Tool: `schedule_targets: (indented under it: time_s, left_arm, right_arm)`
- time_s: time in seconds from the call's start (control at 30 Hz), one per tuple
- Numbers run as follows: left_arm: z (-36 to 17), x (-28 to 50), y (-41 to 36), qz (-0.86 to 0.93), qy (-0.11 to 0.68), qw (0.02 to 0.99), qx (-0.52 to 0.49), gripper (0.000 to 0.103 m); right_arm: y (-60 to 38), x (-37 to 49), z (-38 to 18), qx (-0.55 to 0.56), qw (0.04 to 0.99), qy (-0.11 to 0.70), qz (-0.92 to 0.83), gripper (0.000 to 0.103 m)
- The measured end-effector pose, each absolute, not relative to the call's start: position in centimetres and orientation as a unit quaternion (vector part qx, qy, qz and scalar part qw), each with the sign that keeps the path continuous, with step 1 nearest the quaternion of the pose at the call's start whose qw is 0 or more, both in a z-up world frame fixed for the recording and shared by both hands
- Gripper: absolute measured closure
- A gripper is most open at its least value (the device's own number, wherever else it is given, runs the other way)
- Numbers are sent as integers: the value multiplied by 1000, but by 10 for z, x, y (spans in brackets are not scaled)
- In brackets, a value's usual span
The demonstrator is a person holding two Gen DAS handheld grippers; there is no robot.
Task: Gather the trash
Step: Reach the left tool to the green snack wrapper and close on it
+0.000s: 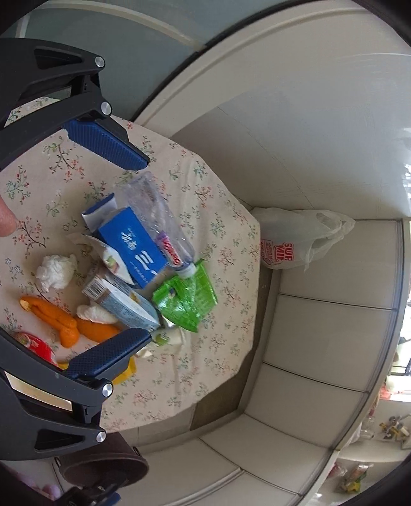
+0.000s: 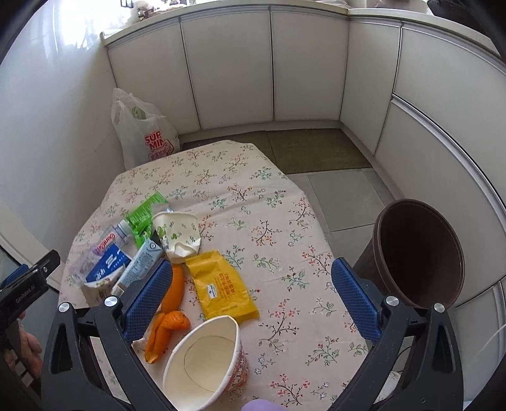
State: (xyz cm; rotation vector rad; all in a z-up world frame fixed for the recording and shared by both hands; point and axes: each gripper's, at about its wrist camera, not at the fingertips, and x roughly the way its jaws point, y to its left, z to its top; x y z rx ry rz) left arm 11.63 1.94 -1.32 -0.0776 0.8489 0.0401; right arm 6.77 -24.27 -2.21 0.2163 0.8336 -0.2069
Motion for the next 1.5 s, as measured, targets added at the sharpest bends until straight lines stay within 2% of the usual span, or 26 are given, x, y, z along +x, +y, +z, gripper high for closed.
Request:
schedule_targets:
  time_s: [0.1,0.13,0.2,0.27,0.37,0.63,0.97,1.03,1.07,1.13,1.2,1.23,1.3,1.4,1.5]
  left_arm:
    - [13,139,10,-16,399,915,-58,6]
    - [12,152,1,-32,422,905,-44,6]
    - [-9,183,-23,-71,505,860,15,6]
    - [-30,207,-34,-75,546,835,10,6]
    - [-54,245,-30,-50,564,822,-62,6]
    - [-125,342,-22,29,609,783,-125,6]
    - [-188,383,-72,42,663,746,-52,6]
    - [-194,383,-77,55,668,742,-21,14]
    - [-197,382,-77,56,670,740,-11,23]
    - [-198,379,-78,47,668,742,-4,34]
    - [-195,375,-77,29,668,744,-7,59]
    - [-194,372,-76,23,668,743,-13,63]
    - [-190,367,-74,13,666,745,-22,80]
    - [-185,355,-71,3,660,750,-31,92]
    - [-177,342,-65,-11,648,760,-43,97]
  right_arm:
    - [-258,69,-33,116,904,396,-110,7]
    - [-263,70,-40,114,902,398,-121,7]
    - [-270,74,-55,111,889,423,-136,7]
    - [-273,79,-59,126,885,434,-114,7]
    - [-272,80,-54,121,890,426,-104,7]
    - [-275,95,-64,129,877,453,-92,7]
    - [-284,108,-81,178,853,484,-79,7]
    - [-283,109,-81,172,853,486,-80,7]
    - [-282,109,-82,171,853,487,-81,7]
    - [-284,109,-84,172,850,491,-79,7]
    - [-285,108,-84,177,849,491,-77,7]
    - [-285,108,-84,179,849,491,-77,7]
    - [-287,107,-83,180,850,490,-77,7]
    - [-290,106,-82,184,849,489,-75,7]
    - [-294,105,-84,194,846,491,-71,7]
